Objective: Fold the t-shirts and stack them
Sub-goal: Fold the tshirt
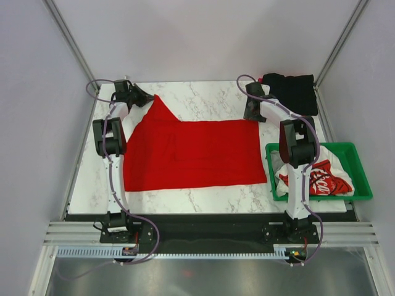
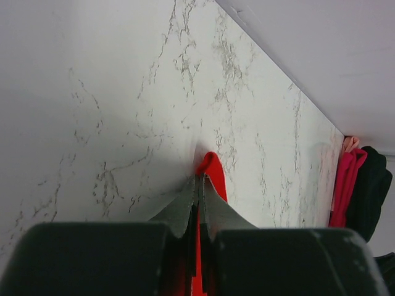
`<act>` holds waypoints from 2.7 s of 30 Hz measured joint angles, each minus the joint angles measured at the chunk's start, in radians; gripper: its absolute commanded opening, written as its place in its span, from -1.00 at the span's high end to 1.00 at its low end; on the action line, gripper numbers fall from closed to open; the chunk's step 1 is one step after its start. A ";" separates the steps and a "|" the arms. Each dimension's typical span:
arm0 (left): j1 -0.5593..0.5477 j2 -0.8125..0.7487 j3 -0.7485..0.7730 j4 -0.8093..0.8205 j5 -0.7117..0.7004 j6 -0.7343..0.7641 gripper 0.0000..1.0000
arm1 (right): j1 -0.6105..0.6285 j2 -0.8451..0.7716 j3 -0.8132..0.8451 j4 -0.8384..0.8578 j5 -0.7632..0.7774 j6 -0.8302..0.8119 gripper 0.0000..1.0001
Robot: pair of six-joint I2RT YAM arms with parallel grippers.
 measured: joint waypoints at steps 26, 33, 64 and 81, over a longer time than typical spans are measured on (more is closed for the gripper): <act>0.000 0.000 0.000 0.000 0.002 -0.001 0.96 | 0.000 0.026 0.000 0.049 -0.011 -0.008 0.92; 0.010 -0.052 -0.069 -0.034 -0.002 -0.020 0.96 | 0.000 0.019 0.000 0.037 -0.038 -0.008 1.00; 0.053 -1.579 -1.161 -0.563 -0.283 -0.019 0.96 | 0.049 -0.685 -0.570 -0.013 -0.150 -0.038 1.00; 0.101 -1.854 -1.267 -0.789 -0.285 0.045 0.59 | 0.049 -0.853 -0.779 -0.003 -0.173 0.008 0.04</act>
